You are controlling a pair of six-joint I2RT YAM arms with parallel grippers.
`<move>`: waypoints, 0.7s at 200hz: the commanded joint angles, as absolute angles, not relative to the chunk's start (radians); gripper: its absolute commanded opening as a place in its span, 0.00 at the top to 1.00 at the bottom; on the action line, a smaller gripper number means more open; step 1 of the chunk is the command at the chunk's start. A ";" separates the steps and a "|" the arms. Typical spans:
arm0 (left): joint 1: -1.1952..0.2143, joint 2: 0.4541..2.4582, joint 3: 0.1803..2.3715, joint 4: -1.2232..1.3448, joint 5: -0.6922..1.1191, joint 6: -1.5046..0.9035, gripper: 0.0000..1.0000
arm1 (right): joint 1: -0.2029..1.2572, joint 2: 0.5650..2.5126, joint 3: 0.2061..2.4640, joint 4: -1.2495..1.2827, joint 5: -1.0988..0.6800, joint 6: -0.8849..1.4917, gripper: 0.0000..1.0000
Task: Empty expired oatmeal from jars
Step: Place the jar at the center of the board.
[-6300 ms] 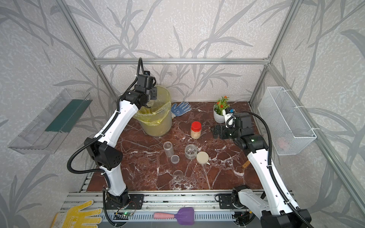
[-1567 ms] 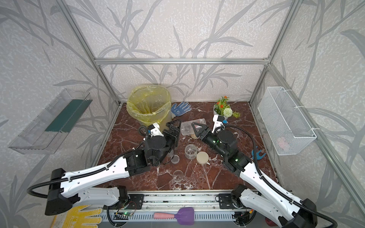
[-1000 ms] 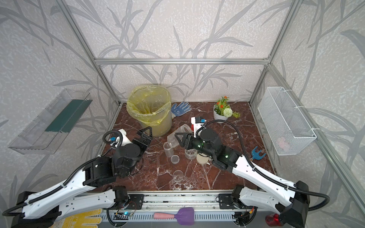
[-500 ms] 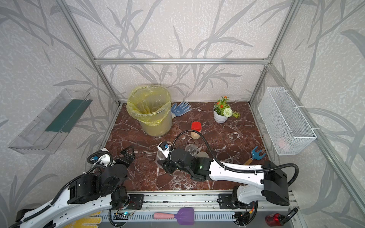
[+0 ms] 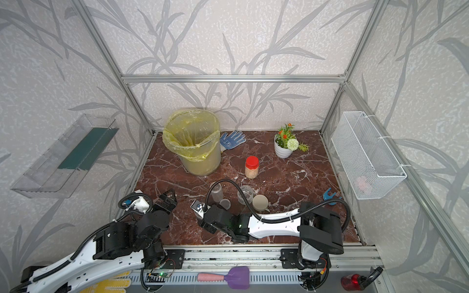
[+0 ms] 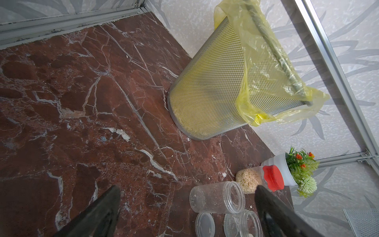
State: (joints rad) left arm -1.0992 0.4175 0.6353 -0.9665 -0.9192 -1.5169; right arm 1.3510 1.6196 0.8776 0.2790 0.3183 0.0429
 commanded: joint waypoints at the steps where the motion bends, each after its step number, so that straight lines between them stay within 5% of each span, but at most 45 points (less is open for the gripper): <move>1: -1.098 0.408 0.616 -0.993 -0.951 -1.500 0.01 | 1.365 1.655 0.868 0.355 0.365 0.027 0.78; 79: -1.097 0.394 0.614 -0.969 -0.946 -1.453 0.01 | 1.390 1.752 0.907 0.308 0.439 0.055 0.66; 140: -1.098 0.379 0.617 -0.944 -0.953 -1.388 0.01 | 1.393 1.759 0.906 0.277 0.425 0.082 0.37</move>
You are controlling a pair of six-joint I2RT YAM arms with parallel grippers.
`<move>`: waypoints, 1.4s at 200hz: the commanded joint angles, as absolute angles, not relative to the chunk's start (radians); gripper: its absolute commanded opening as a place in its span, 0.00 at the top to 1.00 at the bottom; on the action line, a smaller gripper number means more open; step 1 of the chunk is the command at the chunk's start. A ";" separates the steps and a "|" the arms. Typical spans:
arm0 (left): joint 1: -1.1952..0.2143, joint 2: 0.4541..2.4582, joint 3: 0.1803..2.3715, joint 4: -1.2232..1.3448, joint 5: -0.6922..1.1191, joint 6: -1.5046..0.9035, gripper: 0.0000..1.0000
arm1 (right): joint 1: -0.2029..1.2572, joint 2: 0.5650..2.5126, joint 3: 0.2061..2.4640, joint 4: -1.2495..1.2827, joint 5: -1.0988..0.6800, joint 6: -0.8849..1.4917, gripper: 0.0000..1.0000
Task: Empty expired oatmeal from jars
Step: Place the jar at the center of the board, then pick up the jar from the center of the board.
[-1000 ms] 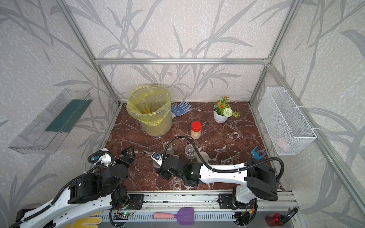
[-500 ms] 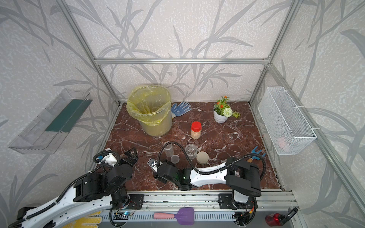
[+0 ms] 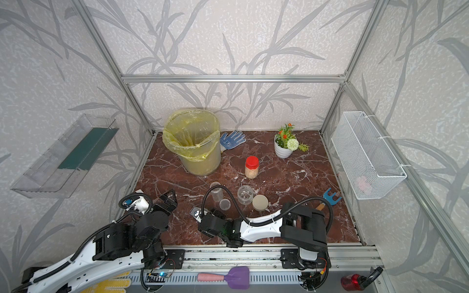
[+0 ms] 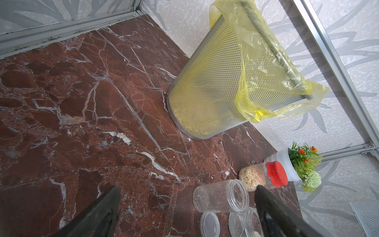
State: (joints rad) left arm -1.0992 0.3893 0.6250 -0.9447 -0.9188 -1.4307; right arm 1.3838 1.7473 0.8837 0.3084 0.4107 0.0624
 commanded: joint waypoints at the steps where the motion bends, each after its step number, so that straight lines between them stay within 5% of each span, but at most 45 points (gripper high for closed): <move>1: -1.097 0.380 0.617 -0.945 -0.953 -1.388 0.01 | 1.394 1.759 0.906 0.276 0.424 0.082 0.36; 55: -1.097 0.390 0.618 -0.939 -0.959 -1.378 0.01 | 1.401 1.746 0.908 0.249 0.432 0.084 0.00; 170: -1.097 0.423 0.621 -0.885 -0.959 -1.318 0.01 | 1.427 1.507 0.842 0.123 0.514 0.092 0.01; 243: -1.096 0.569 0.689 -0.699 -0.907 -1.107 0.01 | 1.432 1.096 0.730 -0.094 0.721 0.165 0.01; 280: -1.095 0.694 0.774 -0.636 -0.898 -0.982 0.01 | 1.303 0.904 0.723 -0.266 0.678 0.233 0.01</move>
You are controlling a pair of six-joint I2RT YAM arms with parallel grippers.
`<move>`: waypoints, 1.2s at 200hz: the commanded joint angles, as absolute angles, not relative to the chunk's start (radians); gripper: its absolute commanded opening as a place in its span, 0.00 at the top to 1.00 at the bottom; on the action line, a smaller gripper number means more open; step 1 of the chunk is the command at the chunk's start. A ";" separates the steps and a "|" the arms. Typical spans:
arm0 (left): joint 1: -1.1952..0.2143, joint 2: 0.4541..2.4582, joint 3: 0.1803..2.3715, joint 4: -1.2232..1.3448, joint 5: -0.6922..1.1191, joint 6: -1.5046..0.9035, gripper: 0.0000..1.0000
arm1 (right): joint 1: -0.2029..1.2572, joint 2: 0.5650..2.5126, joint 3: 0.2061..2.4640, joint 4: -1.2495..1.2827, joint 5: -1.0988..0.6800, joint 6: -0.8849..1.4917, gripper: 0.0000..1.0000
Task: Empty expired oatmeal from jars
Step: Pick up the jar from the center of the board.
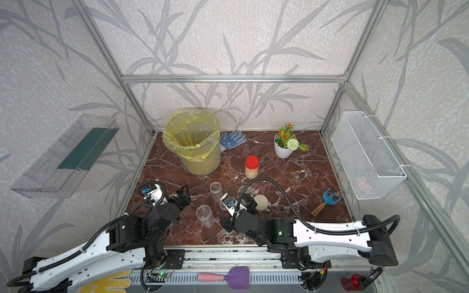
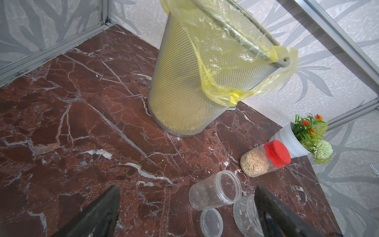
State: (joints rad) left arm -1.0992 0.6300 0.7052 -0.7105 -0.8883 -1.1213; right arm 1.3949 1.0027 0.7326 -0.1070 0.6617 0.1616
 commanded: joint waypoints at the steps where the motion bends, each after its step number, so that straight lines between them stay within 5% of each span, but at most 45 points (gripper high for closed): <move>1: -1.095 0.699 0.777 -0.634 -0.898 -0.976 0.01 | 1.297 0.901 0.724 -0.272 0.676 0.236 0.01; 41: -1.053 0.842 0.877 -0.549 -0.811 -0.833 0.01 | 0.953 0.863 0.748 -0.351 0.451 0.262 0.01; 101: -0.910 0.983 0.963 -0.504 -0.619 -0.741 0.01 | 0.652 1.164 0.925 -0.320 0.142 0.135 0.01; 167: -0.809 1.057 0.984 -0.424 -0.443 -0.645 0.01 | 0.572 1.501 1.163 -0.365 0.077 0.071 0.01; 240: -0.791 1.112 0.989 -0.382 -0.352 -0.617 0.01 | 0.549 1.619 1.220 -0.348 0.122 0.048 0.01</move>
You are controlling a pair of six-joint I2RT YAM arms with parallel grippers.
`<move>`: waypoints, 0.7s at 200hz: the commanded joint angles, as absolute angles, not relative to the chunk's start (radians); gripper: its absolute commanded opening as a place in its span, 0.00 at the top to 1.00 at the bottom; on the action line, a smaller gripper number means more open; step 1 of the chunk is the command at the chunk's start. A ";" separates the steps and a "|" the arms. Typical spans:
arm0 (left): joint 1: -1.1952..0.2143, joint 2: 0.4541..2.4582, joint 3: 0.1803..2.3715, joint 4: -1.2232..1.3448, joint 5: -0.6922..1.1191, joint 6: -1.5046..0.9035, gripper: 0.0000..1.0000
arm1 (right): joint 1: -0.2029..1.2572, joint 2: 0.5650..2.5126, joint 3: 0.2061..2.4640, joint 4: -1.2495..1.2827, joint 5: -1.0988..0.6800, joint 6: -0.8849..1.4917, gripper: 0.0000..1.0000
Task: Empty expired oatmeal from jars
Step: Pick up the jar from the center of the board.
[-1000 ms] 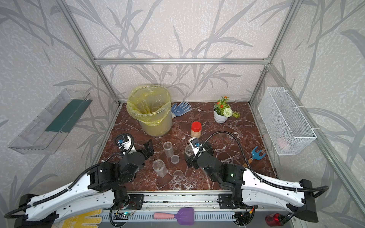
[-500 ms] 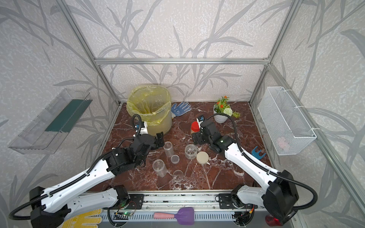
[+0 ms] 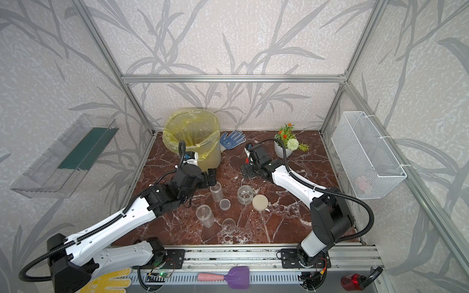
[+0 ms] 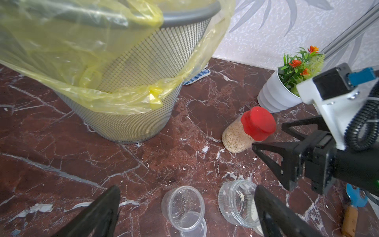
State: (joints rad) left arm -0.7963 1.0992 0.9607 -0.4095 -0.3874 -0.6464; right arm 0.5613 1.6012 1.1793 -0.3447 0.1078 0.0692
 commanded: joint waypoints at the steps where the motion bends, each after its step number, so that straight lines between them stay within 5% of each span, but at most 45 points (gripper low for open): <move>1: -0.790 1.113 0.989 -0.381 -0.351 -0.617 0.01 | 0.549 1.620 1.220 -0.348 0.122 0.047 0.01; 140: -0.789 1.137 0.990 -0.356 -0.325 -0.595 0.01 | 0.498 1.829 1.342 -0.312 0.054 0.046 0.07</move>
State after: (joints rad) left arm -0.7959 1.1275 0.9611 -0.3676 -0.3264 -0.6193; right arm 0.5079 1.8141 1.3018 -0.3157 0.0658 0.0475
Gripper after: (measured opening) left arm 0.992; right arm 0.937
